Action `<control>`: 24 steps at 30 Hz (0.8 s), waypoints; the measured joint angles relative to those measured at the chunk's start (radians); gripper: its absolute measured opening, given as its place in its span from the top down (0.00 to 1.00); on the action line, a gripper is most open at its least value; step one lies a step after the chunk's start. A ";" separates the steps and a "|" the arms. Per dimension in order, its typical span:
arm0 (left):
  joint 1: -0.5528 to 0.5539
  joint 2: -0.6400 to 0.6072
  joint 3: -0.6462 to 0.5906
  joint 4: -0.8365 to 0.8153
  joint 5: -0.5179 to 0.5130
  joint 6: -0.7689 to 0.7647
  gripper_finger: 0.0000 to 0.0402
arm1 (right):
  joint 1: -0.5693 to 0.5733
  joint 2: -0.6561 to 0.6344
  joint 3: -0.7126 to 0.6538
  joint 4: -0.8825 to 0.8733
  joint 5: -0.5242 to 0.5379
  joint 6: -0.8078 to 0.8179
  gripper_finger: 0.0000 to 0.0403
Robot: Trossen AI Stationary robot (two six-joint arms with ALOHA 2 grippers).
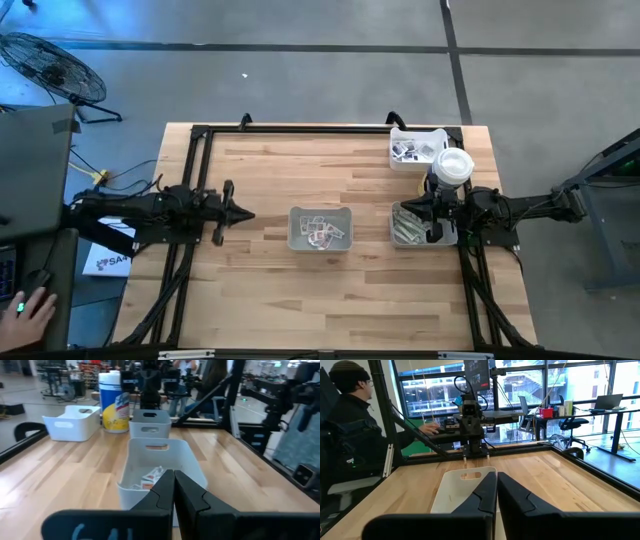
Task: Pick & Place First Aid Supplies
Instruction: Return to Home Position
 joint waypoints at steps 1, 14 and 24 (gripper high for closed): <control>-0.007 0.002 0.000 0.000 0.001 0.000 1.00 | 0.000 0.000 0.000 0.000 0.000 0.000 0.98; -0.011 0.005 0.000 0.000 0.003 0.000 1.00 | 0.000 0.000 0.000 0.000 0.000 0.000 0.98; -0.011 0.005 0.000 0.000 0.003 0.000 1.00 | 0.000 0.000 0.000 0.000 0.000 0.000 0.99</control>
